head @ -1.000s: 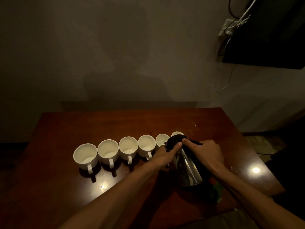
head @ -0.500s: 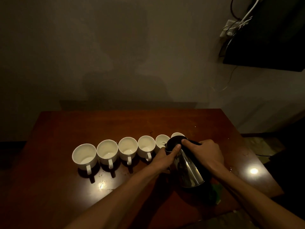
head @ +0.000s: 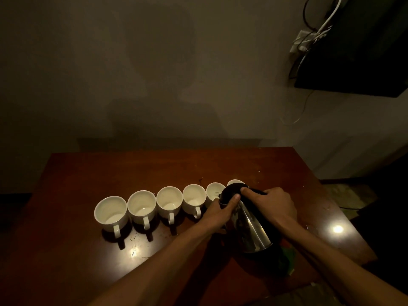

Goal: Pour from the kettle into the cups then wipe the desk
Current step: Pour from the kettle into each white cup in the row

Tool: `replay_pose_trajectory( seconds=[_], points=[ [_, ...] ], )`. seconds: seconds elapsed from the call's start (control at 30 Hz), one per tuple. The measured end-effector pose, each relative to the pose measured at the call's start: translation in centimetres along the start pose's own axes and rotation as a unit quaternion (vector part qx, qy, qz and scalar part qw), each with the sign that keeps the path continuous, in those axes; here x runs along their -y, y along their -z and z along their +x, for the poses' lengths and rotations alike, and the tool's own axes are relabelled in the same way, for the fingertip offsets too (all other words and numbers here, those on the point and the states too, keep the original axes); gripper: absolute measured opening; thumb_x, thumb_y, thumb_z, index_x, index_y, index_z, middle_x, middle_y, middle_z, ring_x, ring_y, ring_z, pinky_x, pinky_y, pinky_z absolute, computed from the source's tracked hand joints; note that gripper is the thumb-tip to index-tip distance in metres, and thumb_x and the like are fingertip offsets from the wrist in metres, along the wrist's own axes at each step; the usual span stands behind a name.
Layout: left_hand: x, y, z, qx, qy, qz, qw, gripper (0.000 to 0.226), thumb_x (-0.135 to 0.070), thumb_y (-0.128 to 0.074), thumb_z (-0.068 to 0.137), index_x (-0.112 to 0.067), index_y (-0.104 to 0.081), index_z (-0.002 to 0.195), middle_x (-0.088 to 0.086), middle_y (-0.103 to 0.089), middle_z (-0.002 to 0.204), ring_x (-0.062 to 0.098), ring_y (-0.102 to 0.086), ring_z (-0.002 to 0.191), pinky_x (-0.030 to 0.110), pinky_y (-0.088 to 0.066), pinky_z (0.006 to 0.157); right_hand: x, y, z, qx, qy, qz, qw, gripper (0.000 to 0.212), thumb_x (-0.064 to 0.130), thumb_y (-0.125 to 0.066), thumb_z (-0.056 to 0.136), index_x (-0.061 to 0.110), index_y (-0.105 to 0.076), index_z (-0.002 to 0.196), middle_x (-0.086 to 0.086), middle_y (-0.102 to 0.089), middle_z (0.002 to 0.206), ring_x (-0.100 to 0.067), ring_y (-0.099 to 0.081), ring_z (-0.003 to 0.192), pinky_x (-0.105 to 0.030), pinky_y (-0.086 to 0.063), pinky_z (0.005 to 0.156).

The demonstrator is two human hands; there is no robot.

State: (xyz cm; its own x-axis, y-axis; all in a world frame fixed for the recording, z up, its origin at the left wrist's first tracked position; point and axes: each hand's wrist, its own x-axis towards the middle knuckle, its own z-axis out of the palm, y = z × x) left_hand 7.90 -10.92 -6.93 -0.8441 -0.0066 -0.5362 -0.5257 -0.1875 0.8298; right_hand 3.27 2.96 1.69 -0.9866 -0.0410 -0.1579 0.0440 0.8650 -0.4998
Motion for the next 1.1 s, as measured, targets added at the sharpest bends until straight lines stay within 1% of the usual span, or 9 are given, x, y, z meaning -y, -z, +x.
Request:
replay_pose_trajectory(
  seconds=[0.13,0.27,0.4,0.53,0.7,0.8,0.93,1.03,1.1],
  points=[
    [0.0,0.1,0.1,0.001,-0.001,-0.005,1.000,0.084,-0.070,-0.056,0.083,-0.021,-0.036,0.148,0.012,-0.046,0.149,0.037,-0.049,0.133,0.056,-0.052,0.099,-0.1,-0.2,0.1,0.002,-0.002,0.004,1.000,0.057,0.069,-0.065,0.079,0.014,-0.068,0.066,0.002,-0.066,0.057,-0.011,-0.060,0.045,-0.020,-0.042,0.045],
    [-0.2,-0.1,-0.1,0.007,0.004,-0.008,1.000,0.100,-0.078,-0.058,0.070,-0.021,-0.035,0.148,0.012,-0.047,0.149,0.038,-0.051,0.131,0.058,-0.052,0.099,0.0,0.0,0.0,0.001,-0.004,0.000,1.000,0.056,0.068,-0.065,0.080,0.014,-0.067,0.065,0.002,-0.065,0.057,-0.010,-0.058,0.044,-0.019,-0.040,0.045],
    [0.0,0.1,0.0,0.001,0.000,-0.009,1.000,0.081,-0.070,-0.056,0.085,-0.022,-0.038,0.148,0.012,-0.047,0.149,0.039,-0.050,0.131,0.057,-0.052,0.099,0.0,-0.1,-0.1,-0.001,-0.001,-0.008,1.000,0.056,0.069,-0.064,0.080,0.015,-0.067,0.065,0.003,-0.065,0.057,-0.010,-0.060,0.045,-0.020,-0.041,0.046],
    [-0.1,0.3,-0.4,0.010,-0.003,-0.004,1.000,0.070,-0.069,-0.056,0.086,-0.025,-0.046,0.139,0.011,-0.053,0.142,0.037,-0.054,0.127,0.059,-0.051,0.099,0.3,-0.2,-0.4,-0.004,-0.001,-0.004,1.000,0.056,0.070,-0.064,0.079,0.016,-0.069,0.065,0.004,-0.066,0.056,-0.010,-0.062,0.045,-0.020,-0.043,0.046],
    [-0.2,0.5,-0.9,0.003,-0.014,0.017,1.000,0.069,-0.068,-0.054,0.089,-0.022,-0.046,0.140,0.009,-0.055,0.139,0.036,-0.054,0.127,0.058,-0.053,0.097,0.5,-0.2,-1.1,-0.013,0.013,-0.002,1.000,0.055,0.069,-0.064,0.080,0.016,-0.069,0.065,0.004,-0.065,0.054,-0.006,-0.058,0.039,-0.017,-0.038,0.040],
    [-0.1,0.5,-1.3,-0.021,-0.030,0.030,0.999,0.069,-0.066,-0.054,0.090,-0.020,-0.047,0.141,0.009,-0.056,0.138,0.035,-0.055,0.127,0.056,-0.052,0.099,0.4,-0.3,-1.3,-0.017,0.023,0.003,1.000,0.054,0.068,-0.064,0.081,0.016,-0.068,0.067,0.004,-0.066,0.056,-0.004,-0.058,0.037,-0.015,-0.037,0.039],
    [0.1,0.5,-1.8,-0.059,-0.046,0.004,0.997,0.073,-0.060,-0.062,0.088,-0.020,-0.042,0.146,0.008,-0.054,0.144,0.031,-0.052,0.132,0.048,-0.048,0.104,-0.5,-1.0,-1.8,-0.016,0.034,0.055,0.998,0.053,0.063,-0.064,0.084,0.013,-0.068,0.068,0.001,-0.067,0.057,-0.005,-0.059,0.039,-0.017,-0.039,0.039],
    [0.6,0.5,-2.2,-0.059,-0.073,-0.009,0.996,0.071,-0.055,-0.067,0.087,-0.021,-0.043,0.145,0.005,-0.054,0.144,0.028,-0.051,0.133,0.048,-0.047,0.107,-1.4,-1.3,-2.3,-0.011,0.042,0.097,0.994,0.052,0.060,-0.064,0.086,0.011,-0.068,0.069,0.000,-0.067,0.056,-0.005,-0.060,0.039,-0.017,-0.039,0.039],
    [0.9,0.4,-2.5,-0.059,-0.088,-0.025,0.994,0.069,-0.052,-0.070,0.087,-0.022,-0.045,0.143,0.004,-0.056,0.142,0.026,-0.052,0.132,0.045,-0.047,0.106,-1.9,-1.5,-2.6,-0.010,0.048,0.117,0.992,0.052,0.058,-0.065,0.086,0.009,-0.068,0.068,0.000,-0.067,0.055,-0.005,-0.060,0.039,-0.016,-0.039,0.039]
  ],
)
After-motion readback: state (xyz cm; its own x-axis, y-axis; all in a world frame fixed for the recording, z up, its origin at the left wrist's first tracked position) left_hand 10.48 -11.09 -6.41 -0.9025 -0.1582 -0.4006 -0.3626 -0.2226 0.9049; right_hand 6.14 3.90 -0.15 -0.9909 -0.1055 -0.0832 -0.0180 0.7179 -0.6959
